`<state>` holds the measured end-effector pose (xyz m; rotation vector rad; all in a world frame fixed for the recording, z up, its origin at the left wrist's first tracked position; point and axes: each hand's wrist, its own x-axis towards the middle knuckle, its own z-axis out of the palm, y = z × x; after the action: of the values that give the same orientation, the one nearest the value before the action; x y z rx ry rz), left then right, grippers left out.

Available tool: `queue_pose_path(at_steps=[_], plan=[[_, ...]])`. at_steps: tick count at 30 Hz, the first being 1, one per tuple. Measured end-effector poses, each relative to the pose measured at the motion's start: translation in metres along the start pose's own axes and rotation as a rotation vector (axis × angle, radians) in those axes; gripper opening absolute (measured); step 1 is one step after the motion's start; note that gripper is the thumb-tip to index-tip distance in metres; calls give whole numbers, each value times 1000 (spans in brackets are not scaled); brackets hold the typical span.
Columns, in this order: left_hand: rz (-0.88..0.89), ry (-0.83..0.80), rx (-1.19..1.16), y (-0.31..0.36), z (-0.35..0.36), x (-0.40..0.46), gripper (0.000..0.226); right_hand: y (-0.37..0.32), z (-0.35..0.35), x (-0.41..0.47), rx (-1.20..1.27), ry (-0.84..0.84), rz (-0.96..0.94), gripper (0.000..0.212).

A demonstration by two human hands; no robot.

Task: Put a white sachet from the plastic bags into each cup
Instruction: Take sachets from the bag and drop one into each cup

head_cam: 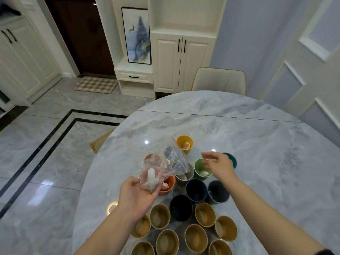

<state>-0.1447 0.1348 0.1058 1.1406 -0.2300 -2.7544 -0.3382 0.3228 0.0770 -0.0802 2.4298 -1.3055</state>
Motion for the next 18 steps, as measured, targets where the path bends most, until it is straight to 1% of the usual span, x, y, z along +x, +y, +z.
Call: queue_pose_path(at_steps=[1,2,3,4,6,8,10,13,16,18], plan=[[-1,9,16,-1,1,1,52,-13,-3,-6,89,33,-52,34],[-1,5,31,-2,2,0,50,-26,-5,-13,166,25,-94,33],[-5,-6,49,-3,4,-1,48,-40,-8,-21,213,-31,-124,31],[-14,-24,67,-4,5,-2,46,-52,-10,-28,228,-124,-145,29],[-36,-61,102,-7,7,-5,43,-64,-9,-42,103,-299,-163,24],[-48,-86,126,-9,7,-7,49,-69,-7,-51,-14,-374,-177,23],[-36,-114,164,-10,4,-10,53,-72,-5,-58,33,-463,-161,24],[8,-127,278,-11,1,-14,42,-72,-3,-69,70,-626,-140,23],[63,-113,421,-13,-3,-16,32,-70,2,-75,-51,-667,-277,35],[109,-104,522,-14,-6,-14,31,-74,7,-83,-105,-665,-364,42]])
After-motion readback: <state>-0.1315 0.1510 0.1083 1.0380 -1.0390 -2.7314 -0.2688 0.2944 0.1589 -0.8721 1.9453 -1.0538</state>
